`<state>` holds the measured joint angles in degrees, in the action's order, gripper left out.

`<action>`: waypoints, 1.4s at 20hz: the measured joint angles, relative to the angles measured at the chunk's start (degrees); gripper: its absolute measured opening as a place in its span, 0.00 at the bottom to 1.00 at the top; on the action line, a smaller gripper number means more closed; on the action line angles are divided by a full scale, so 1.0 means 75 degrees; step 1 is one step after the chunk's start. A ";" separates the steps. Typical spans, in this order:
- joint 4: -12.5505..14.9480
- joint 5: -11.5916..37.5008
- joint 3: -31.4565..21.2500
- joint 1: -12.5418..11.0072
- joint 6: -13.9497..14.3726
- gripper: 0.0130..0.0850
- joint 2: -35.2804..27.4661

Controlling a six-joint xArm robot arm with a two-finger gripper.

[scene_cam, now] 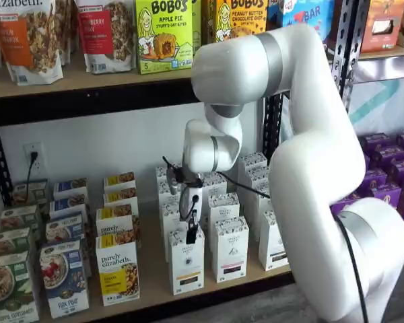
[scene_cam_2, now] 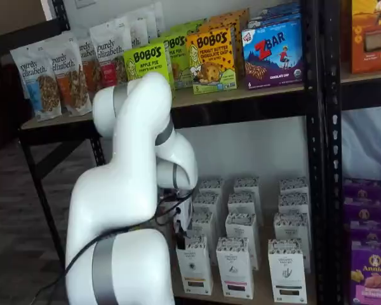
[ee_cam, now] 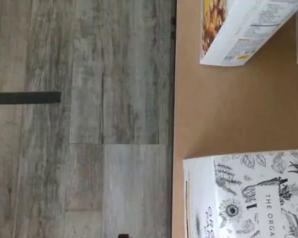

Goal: Pick up the white box with a yellow strip in the middle, on the bottom shelf, the fourth box from the left

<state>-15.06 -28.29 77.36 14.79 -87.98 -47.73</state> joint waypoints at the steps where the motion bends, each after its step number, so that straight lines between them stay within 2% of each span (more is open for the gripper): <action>1: -0.0014 0.0046 0.0066 -0.0013 -0.0031 1.00 -0.0094; 11: -0.0195 0.0185 0.0669 -0.0148 -0.0321 1.00 -0.0682; 19: 0.0002 -0.0056 0.1157 -0.0303 -0.0275 1.00 -0.0983; 28: 0.0141 -0.0219 0.1344 -0.0410 -0.0250 1.00 -0.1078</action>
<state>-14.01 -29.93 87.44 11.72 -89.86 -55.82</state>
